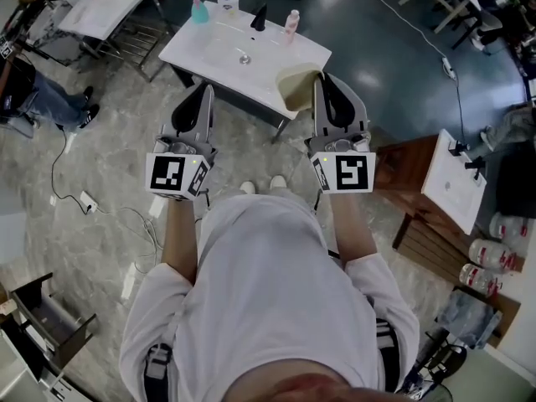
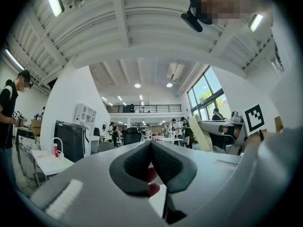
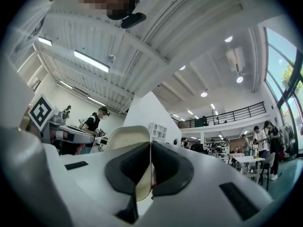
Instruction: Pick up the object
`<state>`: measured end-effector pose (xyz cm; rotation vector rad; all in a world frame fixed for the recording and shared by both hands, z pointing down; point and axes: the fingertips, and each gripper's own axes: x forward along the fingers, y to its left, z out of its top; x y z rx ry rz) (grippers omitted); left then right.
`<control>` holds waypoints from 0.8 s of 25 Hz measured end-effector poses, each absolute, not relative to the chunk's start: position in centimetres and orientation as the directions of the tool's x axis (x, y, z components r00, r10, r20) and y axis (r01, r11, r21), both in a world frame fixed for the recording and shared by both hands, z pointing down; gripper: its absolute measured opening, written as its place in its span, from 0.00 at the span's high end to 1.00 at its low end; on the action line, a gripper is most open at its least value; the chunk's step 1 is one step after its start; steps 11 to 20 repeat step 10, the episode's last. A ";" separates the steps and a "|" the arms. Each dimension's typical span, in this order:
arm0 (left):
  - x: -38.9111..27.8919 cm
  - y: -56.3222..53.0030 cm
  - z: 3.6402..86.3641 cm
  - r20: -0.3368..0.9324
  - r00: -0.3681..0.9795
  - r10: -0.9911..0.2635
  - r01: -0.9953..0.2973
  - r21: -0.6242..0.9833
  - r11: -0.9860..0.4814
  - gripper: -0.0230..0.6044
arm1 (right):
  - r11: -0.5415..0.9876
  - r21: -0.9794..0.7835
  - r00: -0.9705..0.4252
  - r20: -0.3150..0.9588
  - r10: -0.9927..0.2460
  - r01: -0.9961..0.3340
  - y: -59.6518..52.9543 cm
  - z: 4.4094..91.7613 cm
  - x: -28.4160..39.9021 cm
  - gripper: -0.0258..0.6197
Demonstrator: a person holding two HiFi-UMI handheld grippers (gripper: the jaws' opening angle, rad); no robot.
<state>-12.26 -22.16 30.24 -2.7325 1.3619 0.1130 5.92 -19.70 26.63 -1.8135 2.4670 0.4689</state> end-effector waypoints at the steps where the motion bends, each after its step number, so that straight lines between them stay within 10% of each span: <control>1: -12.5 -21.9 29.9 -0.111 0.608 -0.786 -0.794 -0.047 -0.607 0.97 | 0.262 0.230 -0.313 -0.222 -0.924 -0.937 -19.3 26.1 5.5 0.94; 20: -14.2 -21.3 28.6 -0.150 0.660 -0.736 -0.749 -0.057 -0.660 0.97 | 0.249 0.260 -0.313 -0.244 -0.918 -0.933 -18.5 24.7 3.0 0.94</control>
